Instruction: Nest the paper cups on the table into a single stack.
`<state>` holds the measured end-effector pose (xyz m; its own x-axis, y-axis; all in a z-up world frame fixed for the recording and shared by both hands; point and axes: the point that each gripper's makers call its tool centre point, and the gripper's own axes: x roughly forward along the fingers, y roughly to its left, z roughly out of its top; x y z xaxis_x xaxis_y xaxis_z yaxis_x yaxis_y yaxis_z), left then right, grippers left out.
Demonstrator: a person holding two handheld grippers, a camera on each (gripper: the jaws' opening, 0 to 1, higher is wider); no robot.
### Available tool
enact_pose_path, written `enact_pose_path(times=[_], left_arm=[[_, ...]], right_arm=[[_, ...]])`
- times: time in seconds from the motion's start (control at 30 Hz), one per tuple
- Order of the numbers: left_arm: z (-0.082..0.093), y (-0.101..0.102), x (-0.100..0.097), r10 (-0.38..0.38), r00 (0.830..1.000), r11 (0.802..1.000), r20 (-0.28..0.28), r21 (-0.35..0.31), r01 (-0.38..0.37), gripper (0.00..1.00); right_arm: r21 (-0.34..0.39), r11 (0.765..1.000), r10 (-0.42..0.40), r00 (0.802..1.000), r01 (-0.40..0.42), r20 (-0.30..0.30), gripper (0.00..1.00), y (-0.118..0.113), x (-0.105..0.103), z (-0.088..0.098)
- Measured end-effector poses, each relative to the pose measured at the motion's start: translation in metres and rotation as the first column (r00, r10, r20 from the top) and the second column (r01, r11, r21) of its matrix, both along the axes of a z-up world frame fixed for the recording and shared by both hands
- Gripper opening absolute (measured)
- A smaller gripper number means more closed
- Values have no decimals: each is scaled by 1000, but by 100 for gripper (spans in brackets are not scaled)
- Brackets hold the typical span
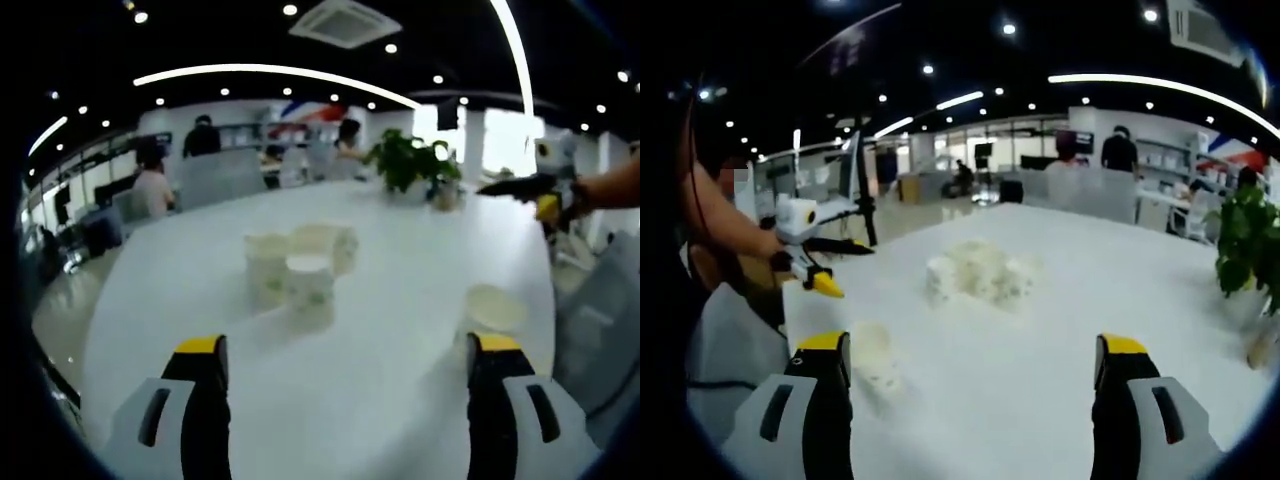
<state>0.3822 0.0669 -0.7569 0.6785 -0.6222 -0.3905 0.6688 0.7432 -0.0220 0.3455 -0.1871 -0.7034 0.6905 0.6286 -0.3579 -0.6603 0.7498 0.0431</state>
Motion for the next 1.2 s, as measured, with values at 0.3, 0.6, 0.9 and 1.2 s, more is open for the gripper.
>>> enact_pose_path(times=[0.3, 0.6, 0.9, 1.2], left_arm=[[-5, -10, 20, -23, 1000, 1000, -1, -5, 23, 94], [-6, -18, 44, -32, 999, 999, 14, -29, 32, 83], [-13, -33, 59, -47, 999, 998, 16, -33, 48, 80], [-28, -45, 75, -68, 998, 997, 12, 31, 68, 67]], right_arm=[[-5, 1000, -8, 1000, 8, -15, 100, -3, -2, -5], [-8, 1000, -24, 999, 24, -20, 100, -10, -1, -8], [-6, 999, -46, 999, 46, -29, 100, -19, 0, -12], [-16, 998, -61, 998, 61, -34, 100, -27, -2, -16]])
